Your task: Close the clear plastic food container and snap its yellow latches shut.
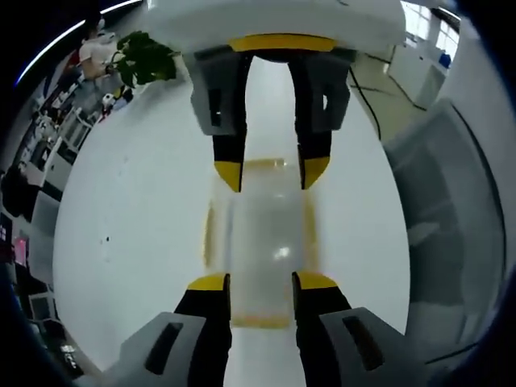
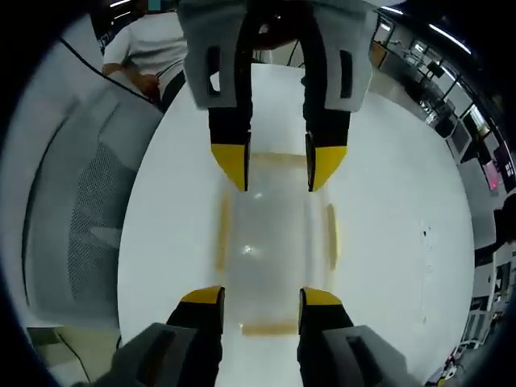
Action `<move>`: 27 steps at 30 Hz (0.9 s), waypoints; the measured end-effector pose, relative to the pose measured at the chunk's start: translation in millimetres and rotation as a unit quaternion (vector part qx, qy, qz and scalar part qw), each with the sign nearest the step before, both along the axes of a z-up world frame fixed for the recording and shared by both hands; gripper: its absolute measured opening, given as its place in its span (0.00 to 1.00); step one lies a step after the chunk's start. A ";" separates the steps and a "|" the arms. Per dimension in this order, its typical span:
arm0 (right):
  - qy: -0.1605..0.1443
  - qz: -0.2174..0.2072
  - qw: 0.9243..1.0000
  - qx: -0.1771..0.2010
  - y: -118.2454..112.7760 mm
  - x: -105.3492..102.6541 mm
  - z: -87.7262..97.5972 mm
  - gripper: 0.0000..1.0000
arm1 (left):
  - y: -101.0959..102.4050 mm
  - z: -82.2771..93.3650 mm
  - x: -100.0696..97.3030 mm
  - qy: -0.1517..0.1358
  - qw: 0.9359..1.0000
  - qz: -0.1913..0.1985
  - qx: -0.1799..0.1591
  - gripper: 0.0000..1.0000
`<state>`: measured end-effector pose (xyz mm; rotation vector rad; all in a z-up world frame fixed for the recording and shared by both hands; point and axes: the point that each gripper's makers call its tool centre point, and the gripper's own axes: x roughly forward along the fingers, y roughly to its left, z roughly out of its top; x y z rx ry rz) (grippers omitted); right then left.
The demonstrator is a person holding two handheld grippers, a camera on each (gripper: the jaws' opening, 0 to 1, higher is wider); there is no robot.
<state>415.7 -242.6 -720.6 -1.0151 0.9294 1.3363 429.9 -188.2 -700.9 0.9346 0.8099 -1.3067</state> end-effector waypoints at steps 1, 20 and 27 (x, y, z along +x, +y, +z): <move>0.000 0.001 1.000 0.001 0.7 0.2 -0.2 0.34 | -1.4 -0.2 -0.7 0.001 1.000 0.000 -0.001 0.28; -0.004 -0.003 1.000 0.017 10.3 10.5 -1.0 0.33 | -10.0 -1.5 -0.8 0.002 1.000 0.004 -0.012 0.29; -0.006 -0.009 1.000 0.026 13.8 22.3 -2.1 0.34 | -13.0 -7.5 -4.4 0.007 1.000 0.017 -0.018 0.28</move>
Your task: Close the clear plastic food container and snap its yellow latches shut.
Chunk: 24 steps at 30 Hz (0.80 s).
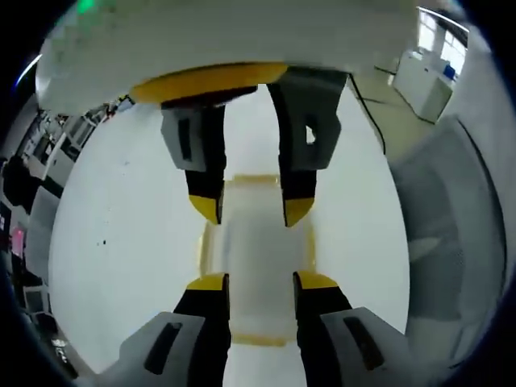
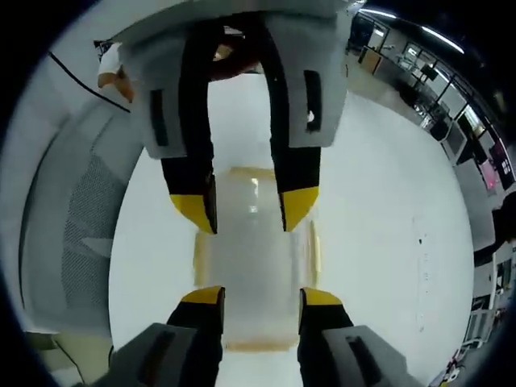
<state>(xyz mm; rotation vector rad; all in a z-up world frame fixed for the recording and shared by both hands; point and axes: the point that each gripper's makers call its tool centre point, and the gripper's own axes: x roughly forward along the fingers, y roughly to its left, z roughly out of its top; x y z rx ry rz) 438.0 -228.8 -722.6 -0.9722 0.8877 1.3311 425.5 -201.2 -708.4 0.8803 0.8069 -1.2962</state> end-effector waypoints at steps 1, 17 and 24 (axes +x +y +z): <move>-0.001 0.000 1.000 0.000 0.0 2.0 -0.6 0.34 | 0.2 -0.6 -0.1 0.000 1.000 0.003 0.001 0.28; -0.003 -0.001 1.000 0.002 5.9 16.9 -3.5 0.35 | -4.9 -6.6 -17.1 0.009 1.000 0.021 -0.019 0.31; -0.004 -0.003 1.000 0.004 8.8 22.4 -4.5 0.37 | -4.9 -7.4 -22.2 0.000 0.999 0.028 -0.021 0.37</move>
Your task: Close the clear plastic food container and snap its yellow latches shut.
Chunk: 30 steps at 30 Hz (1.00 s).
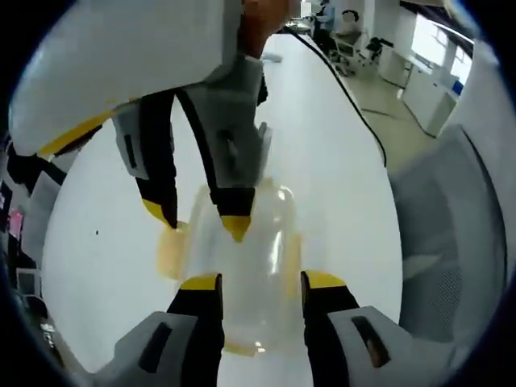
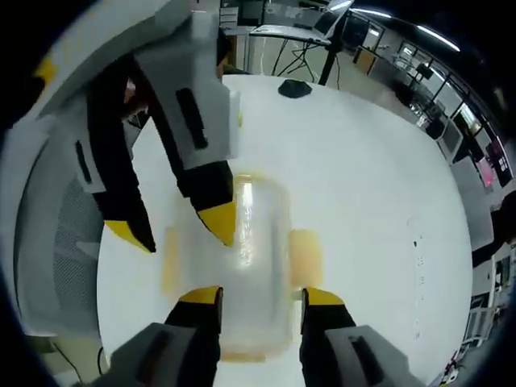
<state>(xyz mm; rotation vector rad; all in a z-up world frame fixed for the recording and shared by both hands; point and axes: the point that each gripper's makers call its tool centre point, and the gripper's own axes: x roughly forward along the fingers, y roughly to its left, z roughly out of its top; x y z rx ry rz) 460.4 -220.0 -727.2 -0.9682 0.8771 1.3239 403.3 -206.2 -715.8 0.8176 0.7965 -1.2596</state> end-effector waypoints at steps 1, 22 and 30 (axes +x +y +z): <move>0.002 -0.003 1.000 0.001 0.1 0.7 0.3 0.38 | 0.3 -0.5 -0.5 -0.003 1.000 -0.003 0.002 0.38; 0.055 0.014 0.998 -0.008 1.8 4.6 -4.7 0.41 | 0.3 -16.3 -7.4 -0.043 0.999 -0.010 0.009 0.45; 0.084 0.019 0.996 -0.007 1.8 3.8 -7.1 0.41 | 1.9 -18.7 -8.0 -0.058 0.998 -0.008 0.000 0.46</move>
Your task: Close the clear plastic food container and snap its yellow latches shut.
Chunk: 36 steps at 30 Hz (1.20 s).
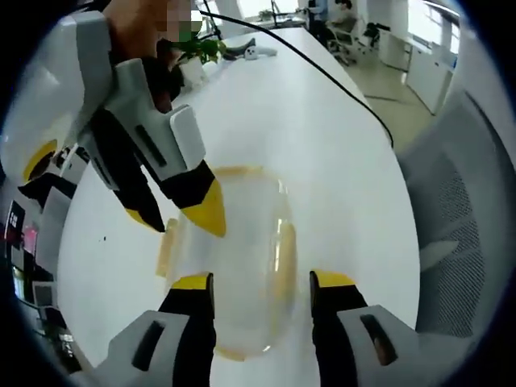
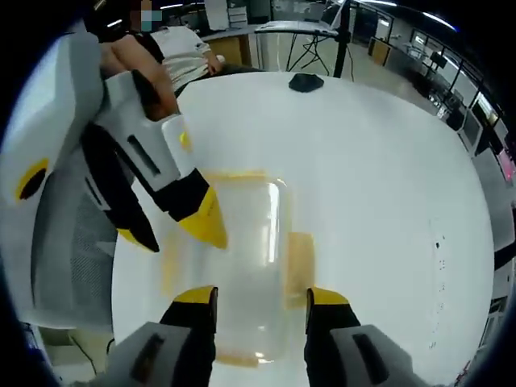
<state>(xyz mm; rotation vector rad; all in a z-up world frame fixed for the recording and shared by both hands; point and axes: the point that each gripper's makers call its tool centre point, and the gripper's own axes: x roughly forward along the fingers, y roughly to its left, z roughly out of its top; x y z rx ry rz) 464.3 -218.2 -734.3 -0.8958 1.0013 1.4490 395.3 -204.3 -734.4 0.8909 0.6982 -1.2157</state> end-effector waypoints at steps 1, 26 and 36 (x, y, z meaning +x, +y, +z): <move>0.004 -0.002 1.000 0.000 -0.1 0.0 -0.2 0.41 | -0.4 -0.4 -0.1 -0.004 1.000 0.002 -0.003 0.46; 0.070 0.044 0.997 -0.012 10.5 -11.7 -5.9 0.41 | 0.1 -2.9 5.7 -0.069 0.998 -0.005 0.007 0.40; 0.075 0.042 0.996 -0.007 10.5 -11.6 -6.6 0.40 | -1.2 -3.9 8.9 -0.064 0.998 0.014 0.016 0.37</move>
